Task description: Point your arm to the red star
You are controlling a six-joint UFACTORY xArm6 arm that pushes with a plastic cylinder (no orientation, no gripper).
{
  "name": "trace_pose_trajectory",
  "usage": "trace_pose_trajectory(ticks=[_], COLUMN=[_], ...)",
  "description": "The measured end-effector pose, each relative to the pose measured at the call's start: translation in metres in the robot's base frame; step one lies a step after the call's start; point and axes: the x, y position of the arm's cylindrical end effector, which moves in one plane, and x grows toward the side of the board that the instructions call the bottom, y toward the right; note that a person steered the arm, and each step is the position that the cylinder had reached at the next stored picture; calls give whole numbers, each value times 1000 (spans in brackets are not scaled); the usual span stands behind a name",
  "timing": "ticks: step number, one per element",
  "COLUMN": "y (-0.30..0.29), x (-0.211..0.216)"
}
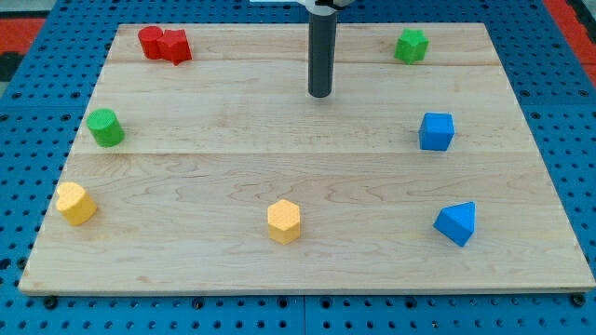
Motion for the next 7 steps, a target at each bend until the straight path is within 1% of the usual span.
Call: trace_pose_trajectory(ticks=[7], y=[-13], x=[-1])
